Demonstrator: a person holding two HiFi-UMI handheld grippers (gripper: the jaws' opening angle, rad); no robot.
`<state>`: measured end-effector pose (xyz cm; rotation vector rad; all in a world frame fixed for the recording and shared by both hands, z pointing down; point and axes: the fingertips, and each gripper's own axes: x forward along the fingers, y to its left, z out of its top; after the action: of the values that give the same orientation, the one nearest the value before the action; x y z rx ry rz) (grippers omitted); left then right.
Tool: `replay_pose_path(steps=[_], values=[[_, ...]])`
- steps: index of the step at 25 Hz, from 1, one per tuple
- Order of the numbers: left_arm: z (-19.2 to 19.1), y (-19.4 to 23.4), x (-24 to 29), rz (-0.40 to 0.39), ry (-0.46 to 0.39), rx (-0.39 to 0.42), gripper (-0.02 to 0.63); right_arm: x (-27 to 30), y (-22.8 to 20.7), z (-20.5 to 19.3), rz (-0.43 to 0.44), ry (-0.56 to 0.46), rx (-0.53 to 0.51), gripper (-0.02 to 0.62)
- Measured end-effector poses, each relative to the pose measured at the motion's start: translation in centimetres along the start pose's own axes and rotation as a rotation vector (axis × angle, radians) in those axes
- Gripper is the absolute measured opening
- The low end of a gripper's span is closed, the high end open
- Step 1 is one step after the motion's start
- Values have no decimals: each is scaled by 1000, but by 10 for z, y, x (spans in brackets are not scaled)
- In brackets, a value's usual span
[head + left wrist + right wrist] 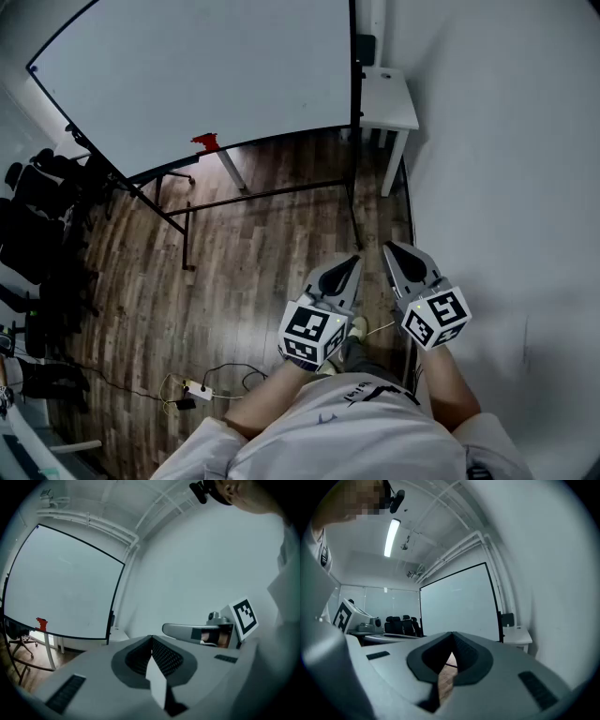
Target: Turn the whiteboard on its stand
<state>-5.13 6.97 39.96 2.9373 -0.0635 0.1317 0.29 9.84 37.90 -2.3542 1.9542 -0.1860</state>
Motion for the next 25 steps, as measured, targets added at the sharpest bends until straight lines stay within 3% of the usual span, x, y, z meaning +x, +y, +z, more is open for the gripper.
replay_pose_path(steps=[19, 25], values=[[-14, 7, -5, 18, 17, -27, 12, -1, 2, 7, 0, -21, 14, 15], [-32, 15, 2, -27, 56, -140, 12, 6, 0, 13, -10, -31, -5, 15]])
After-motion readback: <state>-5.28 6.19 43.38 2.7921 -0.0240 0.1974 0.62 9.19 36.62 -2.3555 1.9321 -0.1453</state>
